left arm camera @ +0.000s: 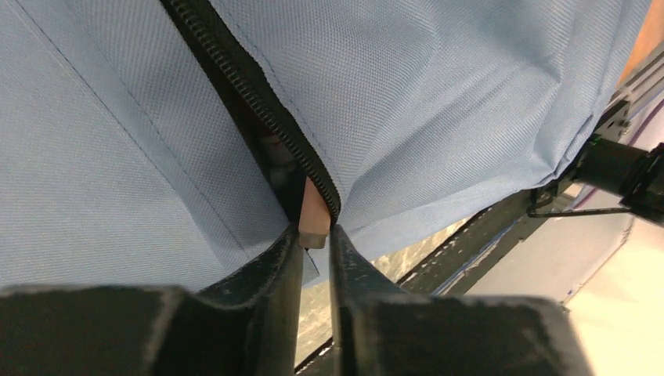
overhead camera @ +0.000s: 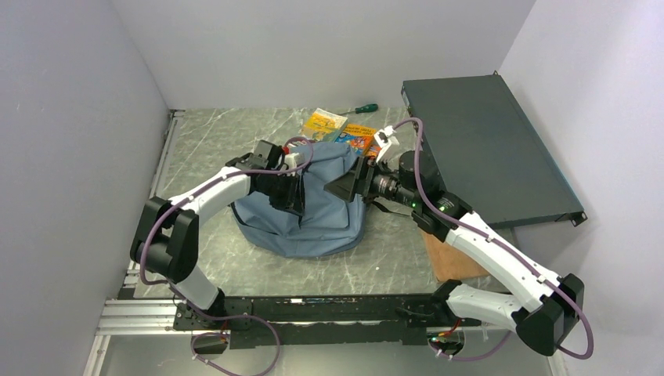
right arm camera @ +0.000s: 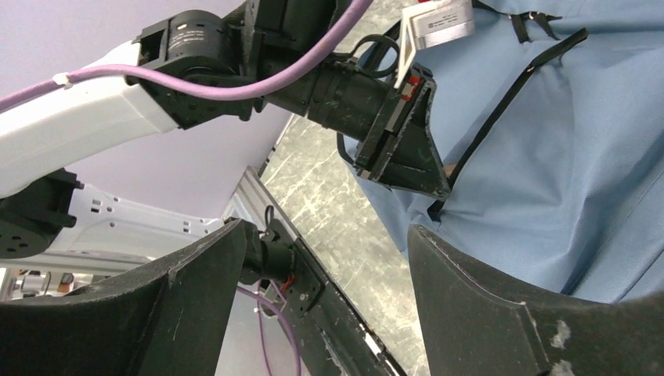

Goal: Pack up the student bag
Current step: Place the stationery in the student bag, then zip the student bag at the center of the board.

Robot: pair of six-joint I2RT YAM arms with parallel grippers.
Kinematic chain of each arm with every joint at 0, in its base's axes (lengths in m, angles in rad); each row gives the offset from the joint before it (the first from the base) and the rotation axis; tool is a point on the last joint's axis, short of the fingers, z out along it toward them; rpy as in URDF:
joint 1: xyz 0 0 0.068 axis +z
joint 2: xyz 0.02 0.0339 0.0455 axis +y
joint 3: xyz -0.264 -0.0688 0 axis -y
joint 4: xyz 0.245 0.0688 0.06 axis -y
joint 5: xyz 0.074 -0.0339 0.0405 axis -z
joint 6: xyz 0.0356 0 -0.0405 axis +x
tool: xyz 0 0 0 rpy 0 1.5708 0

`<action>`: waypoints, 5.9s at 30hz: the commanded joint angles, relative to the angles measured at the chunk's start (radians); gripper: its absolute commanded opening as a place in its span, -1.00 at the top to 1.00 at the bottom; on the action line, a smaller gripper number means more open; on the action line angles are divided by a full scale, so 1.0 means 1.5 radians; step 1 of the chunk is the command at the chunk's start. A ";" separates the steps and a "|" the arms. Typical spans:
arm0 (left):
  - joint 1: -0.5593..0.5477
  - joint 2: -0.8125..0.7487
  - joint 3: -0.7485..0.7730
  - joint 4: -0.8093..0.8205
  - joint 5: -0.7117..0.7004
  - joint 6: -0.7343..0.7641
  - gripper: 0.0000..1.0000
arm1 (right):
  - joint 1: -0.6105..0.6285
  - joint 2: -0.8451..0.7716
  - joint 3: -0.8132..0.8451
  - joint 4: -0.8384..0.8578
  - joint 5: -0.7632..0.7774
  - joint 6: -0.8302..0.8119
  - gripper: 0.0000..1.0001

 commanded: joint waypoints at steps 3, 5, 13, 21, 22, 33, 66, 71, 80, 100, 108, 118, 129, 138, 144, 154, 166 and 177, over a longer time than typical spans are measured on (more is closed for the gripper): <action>-0.003 -0.055 -0.054 0.110 0.043 -0.094 0.24 | 0.011 0.003 -0.005 0.036 0.015 -0.001 -0.54; -0.003 -0.061 -0.055 0.103 0.039 -0.090 0.13 | 0.016 0.004 -0.006 0.035 0.020 0.000 -0.54; -0.003 -0.089 -0.065 0.097 0.036 -0.092 -0.01 | 0.036 0.012 -0.001 0.027 0.047 0.009 -0.53; 0.008 -0.154 -0.050 0.024 -0.044 -0.059 -0.99 | 0.070 0.064 0.041 -0.007 0.100 -0.031 -0.51; 0.017 -0.175 -0.055 0.026 -0.065 -0.063 -0.99 | 0.079 0.073 0.052 -0.012 0.115 -0.043 -0.46; 0.141 -0.326 -0.156 0.115 -0.112 -0.188 -0.69 | 0.136 0.260 0.182 -0.090 0.410 0.037 -0.17; 0.150 -0.410 -0.225 0.081 -0.065 -0.095 -0.86 | 0.153 0.730 0.530 -0.195 0.732 0.294 0.14; 0.150 -0.414 -0.213 0.064 -0.082 -0.080 -0.86 | 0.143 0.750 0.528 -0.178 0.733 0.308 0.14; 0.150 -0.421 -0.229 0.075 -0.078 -0.083 -0.86 | 0.110 0.752 0.498 -0.092 0.691 0.305 0.20; 0.181 -0.297 -0.155 0.134 0.010 -0.143 -0.87 | 0.095 0.648 0.386 0.074 0.475 0.081 1.00; 0.240 -0.054 -0.062 0.266 0.120 -0.314 -0.80 | 0.075 0.580 0.271 0.197 0.379 0.057 1.00; 0.216 0.229 0.164 0.215 0.149 -0.312 -0.49 | 0.062 0.585 0.258 0.254 0.290 -0.007 1.00; 0.219 0.305 0.156 0.261 0.074 -0.365 -0.37 | 0.088 0.536 0.185 0.262 0.153 -0.084 1.00; 0.240 0.314 0.109 0.307 0.024 -0.398 -0.37 | 0.184 0.438 0.090 0.235 0.127 -0.098 1.00; 0.259 0.313 0.103 0.313 0.030 -0.396 -0.37 | 0.248 0.393 -0.002 0.231 0.132 -0.077 1.00; 0.261 0.225 0.085 0.316 0.074 -0.368 -0.70 | 0.265 0.368 -0.010 0.135 0.175 -0.099 0.78; 0.262 -0.147 0.047 0.025 -0.124 -0.093 -0.99 | 0.264 0.223 -0.030 -0.007 0.276 -0.132 -0.20; 0.270 -0.194 -0.057 0.008 -0.199 -0.070 -0.93 | 0.240 0.120 -0.095 -0.022 0.316 -0.113 -0.36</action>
